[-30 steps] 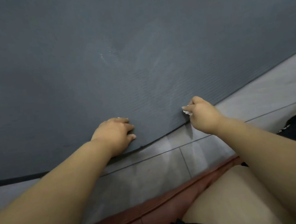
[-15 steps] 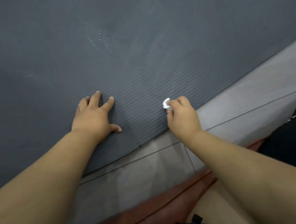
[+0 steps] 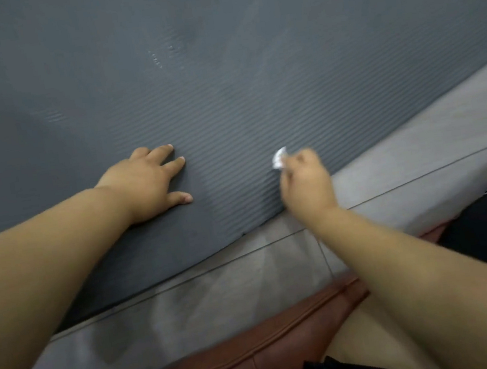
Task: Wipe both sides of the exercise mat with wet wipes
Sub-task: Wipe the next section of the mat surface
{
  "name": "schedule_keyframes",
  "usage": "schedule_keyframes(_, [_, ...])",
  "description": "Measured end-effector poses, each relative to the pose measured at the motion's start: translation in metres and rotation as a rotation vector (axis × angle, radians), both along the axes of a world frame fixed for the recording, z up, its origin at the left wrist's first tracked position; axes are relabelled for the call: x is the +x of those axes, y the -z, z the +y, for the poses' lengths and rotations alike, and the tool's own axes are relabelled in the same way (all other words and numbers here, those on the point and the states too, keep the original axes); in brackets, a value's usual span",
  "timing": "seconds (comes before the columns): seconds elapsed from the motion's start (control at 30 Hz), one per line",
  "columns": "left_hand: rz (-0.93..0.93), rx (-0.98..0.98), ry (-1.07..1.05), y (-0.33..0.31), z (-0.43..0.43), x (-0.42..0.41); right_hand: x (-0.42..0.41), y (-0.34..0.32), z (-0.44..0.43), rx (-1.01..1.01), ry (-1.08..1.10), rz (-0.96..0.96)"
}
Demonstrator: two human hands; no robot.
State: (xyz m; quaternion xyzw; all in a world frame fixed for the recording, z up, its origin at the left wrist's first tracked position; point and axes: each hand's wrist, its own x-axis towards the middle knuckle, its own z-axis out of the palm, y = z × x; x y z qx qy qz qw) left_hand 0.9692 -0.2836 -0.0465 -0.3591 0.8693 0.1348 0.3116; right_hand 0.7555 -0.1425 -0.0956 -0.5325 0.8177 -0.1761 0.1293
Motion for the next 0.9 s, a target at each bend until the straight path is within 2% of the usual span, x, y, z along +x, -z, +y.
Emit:
schedule_keyframes(0.03, [-0.049,-0.011,0.074,-0.001,-0.003,0.000,0.019,0.002,0.006,-0.059,-0.189,-0.027])
schedule_keyframes(0.1, [-0.123,-0.037,0.211,-0.003,-0.007,0.002,0.040,0.006,0.014,-0.021,-0.547,-0.022])
schedule_keyframes(0.13, [-0.148,-0.041,0.261,-0.003,-0.009,0.005,0.036,0.006,0.010,0.022,-0.644,-0.017])
schedule_keyframes(0.17, [-0.163,-0.034,0.290,-0.003,-0.012,0.008,0.025,0.004,0.000,0.026,-0.646,-0.001])
schedule_keyframes(0.2, [-0.171,-0.015,0.303,-0.004,-0.016,0.011,0.010,0.005,-0.010,-0.008,-0.557,0.027])
schedule_keyframes(0.27, [-0.177,0.034,0.308,-0.004,-0.023,0.014,-0.025,0.004,-0.034,-0.069,-0.229,0.049])
schedule_keyframes(0.33, [-0.193,0.065,0.342,-0.004,-0.027,0.014,-0.044,0.005,-0.051,0.005,0.005,0.088])
schedule_keyframes(0.4, [-0.227,0.087,0.404,-0.006,-0.033,0.012,-0.028,0.007,-0.054,0.061,0.003,0.100])
schedule_keyframes(0.43, [-0.239,0.108,0.427,-0.009,-0.036,0.012,-0.009,0.002,-0.053,0.093,-0.082,0.084])
schedule_keyframes(0.53, [-0.276,0.184,0.503,-0.014,-0.046,0.017,0.046,0.001,-0.033,0.012,-0.550,-0.059])
schedule_keyframes(0.57, [-0.296,0.210,0.518,-0.016,-0.050,0.021,0.051,-0.003,-0.031,0.011,-0.690,-0.051])
schedule_keyframes(0.6, [-0.316,0.236,0.524,-0.019,-0.052,0.024,0.042,-0.002,-0.035,0.037,-0.738,-0.010])
schedule_keyframes(0.67, [-0.299,0.264,0.520,-0.024,-0.057,0.030,0.005,0.003,-0.053,0.071,-0.602,0.006])
schedule_keyframes(0.77, [-0.204,0.237,0.499,-0.020,-0.060,0.031,-0.055,0.005,-0.088,0.011,-0.154,0.110])
schedule_keyframes(0.83, [-0.099,0.202,0.460,-0.015,-0.062,0.031,-0.053,0.004,-0.097,0.089,0.101,0.105])
schedule_keyframes(0.9, [-0.015,0.172,0.444,-0.010,-0.064,0.033,-0.018,0.009,-0.095,0.022,0.076,0.108])
